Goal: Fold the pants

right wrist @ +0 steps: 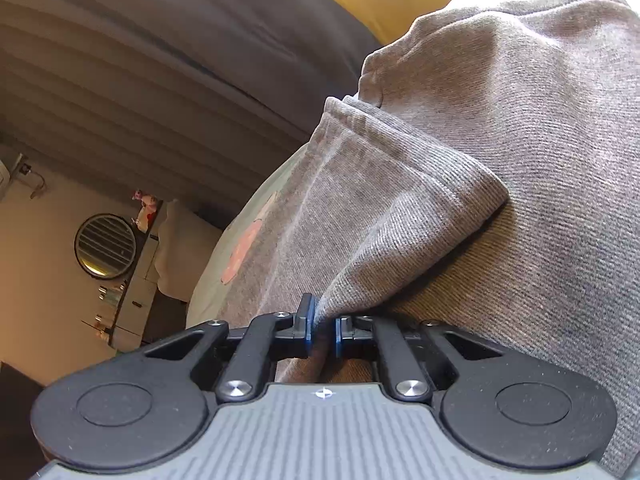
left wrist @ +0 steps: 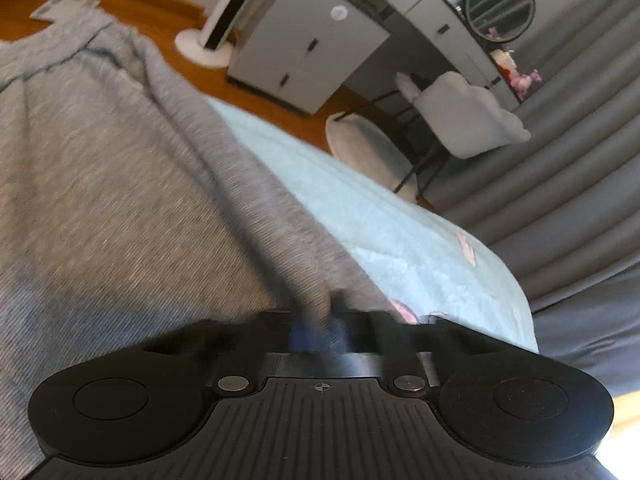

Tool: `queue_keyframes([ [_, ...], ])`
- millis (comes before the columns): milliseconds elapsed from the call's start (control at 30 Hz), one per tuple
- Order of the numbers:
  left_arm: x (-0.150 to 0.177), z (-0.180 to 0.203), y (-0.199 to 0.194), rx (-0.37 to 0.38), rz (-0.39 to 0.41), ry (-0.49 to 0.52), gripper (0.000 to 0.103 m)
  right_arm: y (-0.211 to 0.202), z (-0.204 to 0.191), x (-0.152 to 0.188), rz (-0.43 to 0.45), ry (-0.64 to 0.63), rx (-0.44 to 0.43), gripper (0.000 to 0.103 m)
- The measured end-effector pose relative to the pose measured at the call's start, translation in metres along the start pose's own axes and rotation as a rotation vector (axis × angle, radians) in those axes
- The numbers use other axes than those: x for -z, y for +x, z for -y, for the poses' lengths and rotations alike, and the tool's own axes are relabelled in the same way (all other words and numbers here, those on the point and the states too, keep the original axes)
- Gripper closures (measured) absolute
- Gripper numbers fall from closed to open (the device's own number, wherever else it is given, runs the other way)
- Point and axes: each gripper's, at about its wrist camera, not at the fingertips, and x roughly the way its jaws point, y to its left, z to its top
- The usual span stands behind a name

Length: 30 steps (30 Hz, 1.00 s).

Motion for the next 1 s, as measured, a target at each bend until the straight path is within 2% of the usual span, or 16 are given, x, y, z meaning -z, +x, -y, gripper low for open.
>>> queue_keyframes([
  [100,0.007,-0.003,-0.02,0.022,0.047,0.013,0.095,-0.002,0.005,-0.003,0.007,0.034,-0.013,0.091],
  [233,0.016,-0.002,-0.053,0.023,0.09,0.071,0.095,-0.006,0.004,-0.007,0.024,0.015,-0.008,0.092],
  [367,0.024,-0.001,-0.102,0.071,0.127,0.132,0.096,-0.024,0.0,-0.017,0.041,0.008,0.004,0.097],
  [467,0.039,-0.007,-0.15,0.128,0.154,0.211,0.096,-0.049,-0.017,-0.028,0.059,-0.086,0.026,0.098],
  [600,0.084,-0.029,-0.214,0.173,0.163,0.274,0.096,-0.096,-0.031,-0.052,0.133,-0.204,0.049,0.098],
  [667,0.114,-0.049,-0.235,0.163,0.148,0.256,0.095,-0.116,-0.032,-0.062,0.154,-0.248,0.075,0.098],
  [767,0.154,-0.078,-0.247,0.085,0.07,0.203,0.095,-0.134,-0.037,-0.064,0.179,-0.405,0.191,0.098],
  [833,0.174,-0.092,-0.244,0.007,-0.001,0.176,0.094,-0.135,-0.034,-0.059,0.158,-0.47,0.272,0.098],
  [900,0.177,-0.098,-0.241,-0.046,-0.022,0.159,0.092,-0.128,-0.029,-0.051,0.108,-0.502,0.329,0.097],
  [933,0.172,-0.099,-0.242,-0.048,-0.018,0.144,0.085,-0.124,-0.027,-0.048,0.085,-0.509,0.356,0.096],
  [967,0.167,-0.099,-0.244,-0.051,0.003,0.132,0.064,-0.122,-0.024,-0.044,0.068,-0.511,0.367,0.092],
  [1000,0.16,-0.099,-0.248,-0.052,0.041,0.134,0.051,-0.121,-0.022,-0.042,0.059,-0.498,0.361,0.088],
])
